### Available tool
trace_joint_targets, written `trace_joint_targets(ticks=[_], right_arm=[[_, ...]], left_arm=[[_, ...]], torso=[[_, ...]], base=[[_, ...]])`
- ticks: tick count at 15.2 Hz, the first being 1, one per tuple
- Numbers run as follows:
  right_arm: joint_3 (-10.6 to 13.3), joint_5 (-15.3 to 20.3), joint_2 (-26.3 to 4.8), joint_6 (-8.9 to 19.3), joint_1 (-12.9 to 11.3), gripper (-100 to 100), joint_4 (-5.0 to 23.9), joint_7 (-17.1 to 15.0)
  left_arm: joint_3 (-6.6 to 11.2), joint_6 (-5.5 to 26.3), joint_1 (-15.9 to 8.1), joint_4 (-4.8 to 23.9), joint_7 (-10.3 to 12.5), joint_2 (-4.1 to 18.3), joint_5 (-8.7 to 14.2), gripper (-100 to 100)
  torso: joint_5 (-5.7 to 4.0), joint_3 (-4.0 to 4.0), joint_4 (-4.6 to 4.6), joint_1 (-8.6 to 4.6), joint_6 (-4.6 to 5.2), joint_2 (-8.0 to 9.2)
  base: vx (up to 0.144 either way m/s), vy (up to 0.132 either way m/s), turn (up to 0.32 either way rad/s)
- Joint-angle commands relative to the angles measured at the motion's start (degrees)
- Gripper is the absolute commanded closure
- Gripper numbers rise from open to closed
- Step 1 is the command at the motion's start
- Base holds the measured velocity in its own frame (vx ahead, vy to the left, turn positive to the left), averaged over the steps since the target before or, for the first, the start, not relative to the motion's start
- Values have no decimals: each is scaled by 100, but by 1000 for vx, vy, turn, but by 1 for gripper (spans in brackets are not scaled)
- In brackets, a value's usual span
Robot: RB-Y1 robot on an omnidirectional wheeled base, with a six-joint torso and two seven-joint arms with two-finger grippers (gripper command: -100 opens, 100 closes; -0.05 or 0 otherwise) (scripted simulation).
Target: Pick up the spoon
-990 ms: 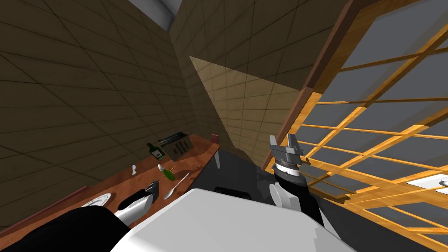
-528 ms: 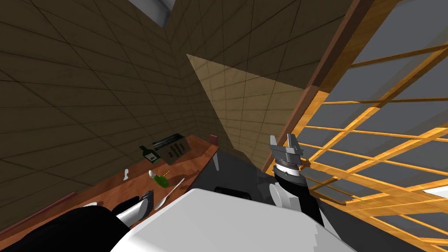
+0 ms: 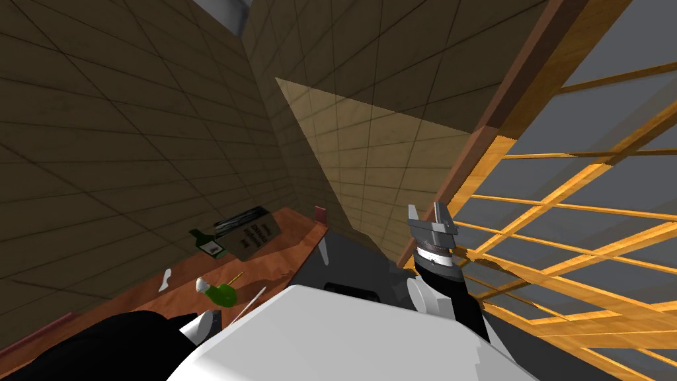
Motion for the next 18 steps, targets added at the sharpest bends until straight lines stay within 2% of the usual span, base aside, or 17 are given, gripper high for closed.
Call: trace_joint_targets(ticks=[1, 2, 3, 4, 5, 8, 10, 11, 12, 15, 16, 17, 18], right_arm=[[0, 0, 0, 0, 0, 0, 0, 0], [0, 0, 0, 0, 0, 0, 0, 0], [0, 0, 0, 0, 0, 0, 0, 0], [0, 0, 0, 0, 0, 0, 0, 0], [0, 0, 0, 0, 0, 0, 0, 0], [0, 0, 0, 0, -1, 0, 0, 0], [0, 0, 0, 0, 0, 0, 0, 0], [0, 0, 0, 0, 0, 0, 0, 0], [0, 0, 0, 0, -1, 0, 0, 0], [0, 0, 0, 0, -2, 0, 0, 0], [0, 0, 0, 1, -3, 0, 0, 0], [0, 0, 0, 1, -3, 0, 0, 0], [0, 0, 0, 1, -3, 0, 1, 0]], left_arm=[[59, 173, -2, 71, 14, -24, 39, -100], [128, 343, -7, 144, 33, -32, 90, -100], [128, 343, -7, 144, 33, -32, 90, -100], [189, 495, -13, 208, 49, -39, 137, -100], [189, 495, -13, 208, 49, -39, 137, -100], [324, 826, -32, 342, 84, -50, 240, -100], [368, 937, -42, 387, 96, -52, 276, -100], [331, 846, -62, 382, 98, -44, 232, -100], [263, 687, -148, 558, 103, -69, 197, -100], [190, 498, -235, 736, 104, -92, 156, -100], [171, 450, -257, 780, 104, -98, 145, -100], [200, 533, -219, 709, 103, -93, 164, -100], [196, 503, -227, 733, 98, -90, 165, 100]], torso=[[0, 0, 0, 0, 0, 0], [0, 2, 0, 2, 0, 4], [1, 4, 1, 4, 0, 7], [1, 6, 2, 4, 0, 11], [1, 7, 3, 6, 0, 13], [1, 9, 3, 5, 0, 15], [2, 2, 1, 8, 1, 3], [2, 0, 0, 12, 1, 1], [2, 7, 2, 12, 0, 15], [5, 38, 14, 22, -1, 68], [5, 43, 16, 23, -1, 77], [5, 46, 17, 24, -1, 82], [4, 46, 17, 20, -1, 81]], base=[[139, -13, -15], [130, -8, -18], [119, -6, -17], [124, 1, -24], [116, -5, -20], [127, -7, -31], [163, 10, -33], [90, 13, -10], [21, 24, 32], [-34, 37, 32], [-44, 36, 23], [-25, 21, 5], [-8, 8, -2]])
